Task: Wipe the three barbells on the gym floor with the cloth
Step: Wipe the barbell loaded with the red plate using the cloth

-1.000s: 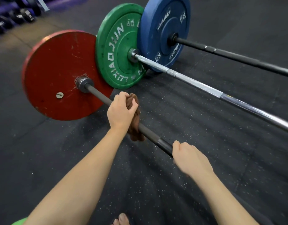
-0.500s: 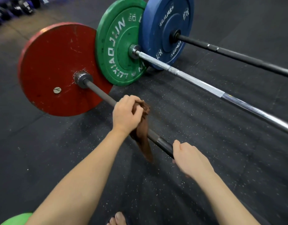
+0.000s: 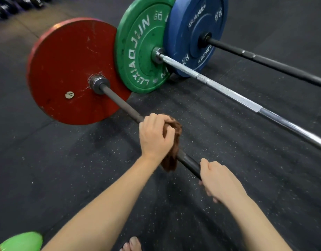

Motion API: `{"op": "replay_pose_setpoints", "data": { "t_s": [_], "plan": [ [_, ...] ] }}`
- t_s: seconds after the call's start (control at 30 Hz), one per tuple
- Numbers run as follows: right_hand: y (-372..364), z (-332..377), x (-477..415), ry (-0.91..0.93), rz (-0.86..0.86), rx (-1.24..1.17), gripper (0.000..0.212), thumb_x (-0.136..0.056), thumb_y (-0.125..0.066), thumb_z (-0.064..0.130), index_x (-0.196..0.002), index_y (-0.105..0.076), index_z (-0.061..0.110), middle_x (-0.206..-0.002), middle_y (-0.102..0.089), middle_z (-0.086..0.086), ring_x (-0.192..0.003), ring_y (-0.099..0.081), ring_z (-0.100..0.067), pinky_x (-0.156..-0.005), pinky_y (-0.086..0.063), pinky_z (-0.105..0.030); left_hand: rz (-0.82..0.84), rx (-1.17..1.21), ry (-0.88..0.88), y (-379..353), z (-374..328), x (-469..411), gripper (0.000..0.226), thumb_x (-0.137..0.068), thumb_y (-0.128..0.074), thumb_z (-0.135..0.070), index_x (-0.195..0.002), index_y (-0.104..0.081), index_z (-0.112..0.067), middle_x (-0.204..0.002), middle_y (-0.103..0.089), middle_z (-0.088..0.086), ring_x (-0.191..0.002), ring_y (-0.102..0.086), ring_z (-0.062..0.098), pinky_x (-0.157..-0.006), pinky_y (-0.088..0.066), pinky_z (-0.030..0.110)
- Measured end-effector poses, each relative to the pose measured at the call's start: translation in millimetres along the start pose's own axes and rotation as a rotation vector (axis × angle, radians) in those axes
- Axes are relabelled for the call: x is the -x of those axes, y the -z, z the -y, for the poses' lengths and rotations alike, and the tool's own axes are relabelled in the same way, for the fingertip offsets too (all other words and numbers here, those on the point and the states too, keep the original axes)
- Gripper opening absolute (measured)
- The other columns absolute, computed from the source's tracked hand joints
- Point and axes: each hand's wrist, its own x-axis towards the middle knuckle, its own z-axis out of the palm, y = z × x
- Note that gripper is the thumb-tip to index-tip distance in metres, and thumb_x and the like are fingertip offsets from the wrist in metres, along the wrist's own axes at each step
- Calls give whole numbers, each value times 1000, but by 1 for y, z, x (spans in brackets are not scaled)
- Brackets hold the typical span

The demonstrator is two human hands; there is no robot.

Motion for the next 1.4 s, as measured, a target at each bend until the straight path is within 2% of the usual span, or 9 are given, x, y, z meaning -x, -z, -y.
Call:
{"op": "replay_pose_setpoints", "data": {
  "t_s": [0.17, 0.3, 0.4, 0.53, 0.67, 0.77, 1.1, 1.2, 1.4],
  "plan": [
    [14, 26, -15, -23, -18, -71, 13, -100, -28, 8, -96, -40, 12, -83, -56, -3, -86, -58, -34, -79, -49, -40, 54, 43, -88, 4, 21, -22, 17, -84, -56, -23, -97, -65, -16, -93, -64, -1, -86, -61, 22, -80, -51, 46],
    [26, 62, -37, -35, 50, -204, 36, -100, -20, 26, -99, -54, 14, -103, -69, -11, -99, -61, -37, -98, -46, -50, 37, 19, 45, 16, 61, -61, 14, -86, -54, -25, -96, -62, -19, -93, -63, -2, -90, -61, 22, -85, -51, 48],
    [24, 83, -50, 8, 52, -173, 20, -99, -25, 14, -101, -45, 13, -108, -65, -9, -101, -58, -37, -95, -47, -46, 36, -83, 163, 21, 89, -92, 14, -88, -54, -28, -97, -60, -19, -93, -62, -2, -91, -60, 22, -85, -50, 47],
    [15, 85, -57, 16, 20, -161, 35, -103, -21, 23, -98, -51, 7, -77, -70, -2, -77, -69, -32, -84, -54, -40, 35, -144, 219, 20, 99, -108, 12, -89, -56, -29, -95, -59, -19, -92, -61, -2, -88, -59, 20, -80, -51, 44],
    [13, 83, -57, 95, 7, -64, 38, -104, -19, 17, -136, -41, 18, -107, -56, -3, -96, -56, -30, -84, -47, -41, -11, -94, 193, 18, 86, -89, 12, -85, -52, -27, -92, -58, -20, -91, -60, -4, -89, -55, 21, -83, -48, 47],
    [12, 81, -64, 124, 1, -54, 42, -101, -28, 10, -143, -32, 16, -100, -43, -1, -95, -48, -30, -78, -46, -43, -50, -7, 152, 15, 63, -63, 11, -85, -50, -25, -93, -57, -27, -94, -55, -10, -90, -51, 19, -84, -45, 46],
    [11, 82, -70, 75, 90, -93, 24, -97, -25, 5, -101, -48, 10, -100, -69, -18, -80, -65, -35, -83, -59, -48, 68, -78, -125, 17, 88, -45, 25, -85, -64, -39, -99, -66, -19, -105, -58, -2, -96, -53, 21, -80, -29, 32],
    [17, 83, -68, 30, 111, -88, 35, -101, -21, 14, -105, -55, 8, -87, -73, -13, -78, -73, -35, -87, -57, -44, 63, -68, -67, 23, 108, -66, 22, -87, -62, -37, -101, -65, -20, -105, -58, -4, -97, -54, 18, -80, -32, 35],
    [20, 119, -86, 119, 21, -106, 31, -103, -19, 24, -109, -49, 17, -111, -66, -9, -100, -63, -37, -95, -49, -45, 44, -138, 137, 30, 142, -105, 26, -93, -54, -45, -107, -63, -24, -109, -59, -5, -105, -53, 21, -82, -33, 38]
  ]
}}
